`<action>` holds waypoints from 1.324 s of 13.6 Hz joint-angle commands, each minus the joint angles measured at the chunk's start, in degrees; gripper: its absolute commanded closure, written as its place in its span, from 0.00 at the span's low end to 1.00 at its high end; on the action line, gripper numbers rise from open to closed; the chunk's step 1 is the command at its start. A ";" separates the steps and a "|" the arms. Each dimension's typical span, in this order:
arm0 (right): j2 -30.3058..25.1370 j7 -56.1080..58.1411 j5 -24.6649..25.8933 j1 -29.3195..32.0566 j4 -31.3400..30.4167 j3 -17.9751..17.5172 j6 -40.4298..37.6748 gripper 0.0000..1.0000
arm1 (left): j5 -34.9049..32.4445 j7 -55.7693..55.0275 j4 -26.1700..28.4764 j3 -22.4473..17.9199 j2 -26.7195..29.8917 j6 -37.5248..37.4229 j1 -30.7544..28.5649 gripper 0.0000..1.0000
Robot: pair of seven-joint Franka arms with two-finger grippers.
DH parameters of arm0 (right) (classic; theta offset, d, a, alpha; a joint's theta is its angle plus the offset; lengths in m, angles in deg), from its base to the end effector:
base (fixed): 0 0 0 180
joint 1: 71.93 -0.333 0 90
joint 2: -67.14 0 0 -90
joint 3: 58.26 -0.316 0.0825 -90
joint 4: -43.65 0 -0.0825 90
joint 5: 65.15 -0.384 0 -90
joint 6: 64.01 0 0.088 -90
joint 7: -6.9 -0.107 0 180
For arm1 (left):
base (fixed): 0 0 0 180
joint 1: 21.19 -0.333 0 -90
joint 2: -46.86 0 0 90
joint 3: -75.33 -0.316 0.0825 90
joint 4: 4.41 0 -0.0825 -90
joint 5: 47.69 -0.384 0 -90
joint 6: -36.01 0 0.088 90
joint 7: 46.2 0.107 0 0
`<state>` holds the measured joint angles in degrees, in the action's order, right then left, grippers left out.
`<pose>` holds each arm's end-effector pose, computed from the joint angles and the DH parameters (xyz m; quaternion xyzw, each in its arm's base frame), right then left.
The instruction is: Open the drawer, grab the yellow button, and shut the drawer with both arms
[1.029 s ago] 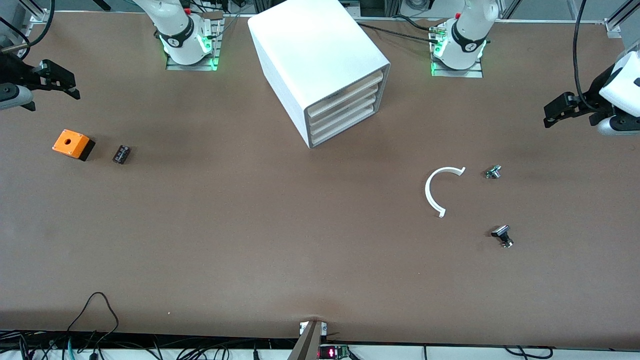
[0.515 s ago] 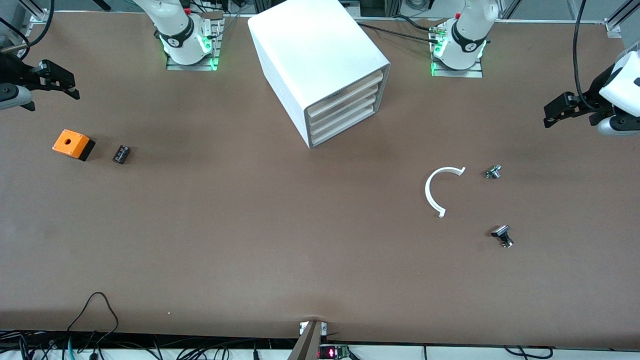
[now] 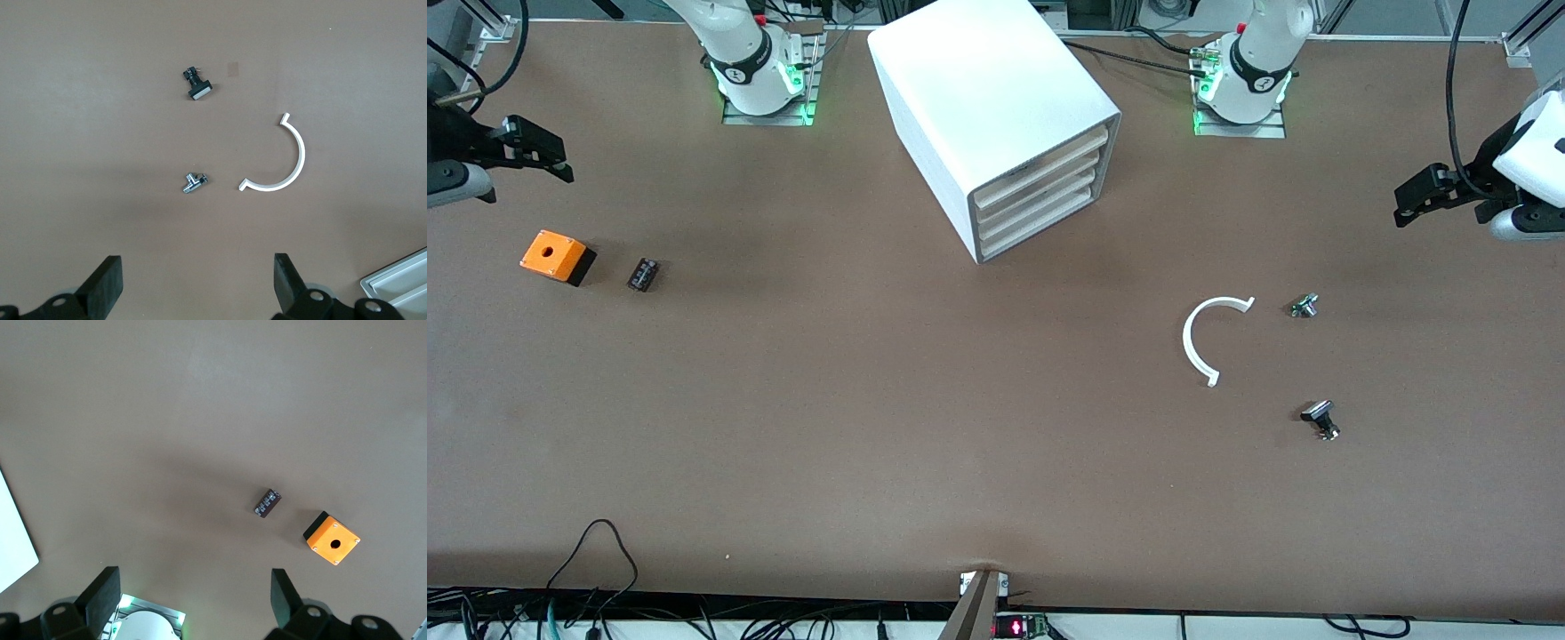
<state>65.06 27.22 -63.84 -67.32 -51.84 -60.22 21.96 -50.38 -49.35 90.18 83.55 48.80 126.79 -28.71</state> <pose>0.5319 -0.0269 0.5938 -0.9860 -0.1531 0.0660 0.0011 0.5437 -0.0030 0.6064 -0.9993 -0.0207 0.0156 0.0264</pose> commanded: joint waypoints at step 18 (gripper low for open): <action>5.86 0.42 -0.08 -1.09 0.83 -1.37 0.34 0.00 | 0.93 0.95 -0.99 0.04 0.17 -1.13 -0.39 0.00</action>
<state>70.61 27.34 -63.86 -68.23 -51.72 -61.33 22.34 -50.38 -49.35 90.15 83.55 48.81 126.79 -28.71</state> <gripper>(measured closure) 0.000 0.000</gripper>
